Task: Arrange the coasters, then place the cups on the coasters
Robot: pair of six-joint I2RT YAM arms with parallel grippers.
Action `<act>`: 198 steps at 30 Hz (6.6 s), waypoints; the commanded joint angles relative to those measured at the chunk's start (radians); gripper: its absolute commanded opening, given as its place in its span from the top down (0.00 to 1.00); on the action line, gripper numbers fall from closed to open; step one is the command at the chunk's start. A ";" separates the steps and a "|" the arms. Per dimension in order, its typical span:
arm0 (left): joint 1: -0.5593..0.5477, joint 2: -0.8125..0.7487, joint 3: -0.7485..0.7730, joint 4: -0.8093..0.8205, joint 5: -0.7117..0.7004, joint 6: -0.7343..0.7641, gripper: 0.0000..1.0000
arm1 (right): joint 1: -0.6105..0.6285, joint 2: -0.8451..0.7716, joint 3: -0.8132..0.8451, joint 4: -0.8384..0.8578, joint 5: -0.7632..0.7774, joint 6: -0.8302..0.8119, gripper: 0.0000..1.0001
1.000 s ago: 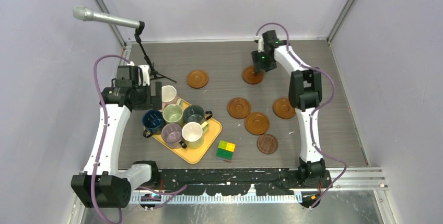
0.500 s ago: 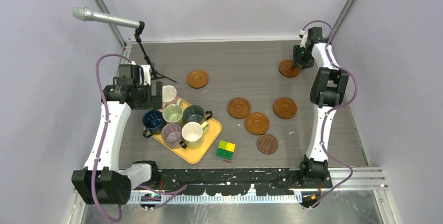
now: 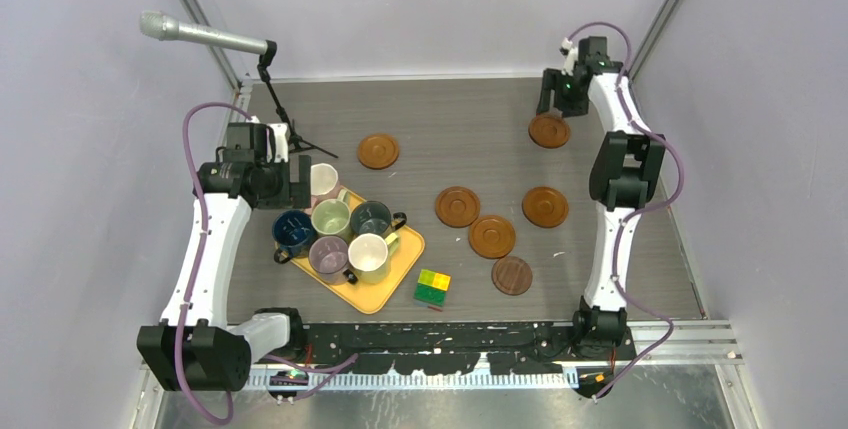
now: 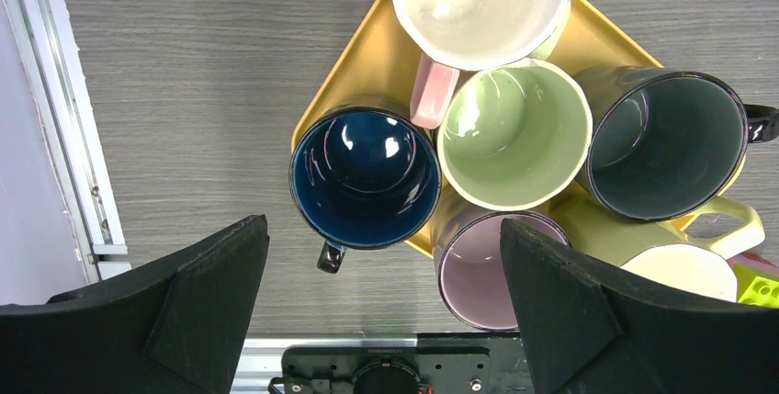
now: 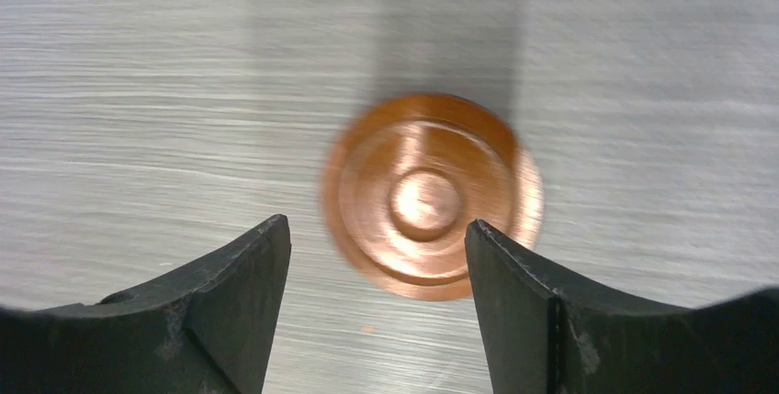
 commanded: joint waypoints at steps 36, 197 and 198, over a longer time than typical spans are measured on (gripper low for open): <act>-0.002 -0.054 -0.023 0.031 -0.030 -0.009 0.00 | 0.753 0.303 0.394 0.281 0.195 0.166 0.12; -0.002 -0.132 -0.010 0.007 0.124 0.023 0.00 | 0.535 -0.279 -0.644 0.065 0.166 -0.184 0.43; -0.002 -0.130 -0.011 0.009 0.125 0.023 0.00 | 0.510 -0.284 -0.651 0.066 0.161 -0.185 0.45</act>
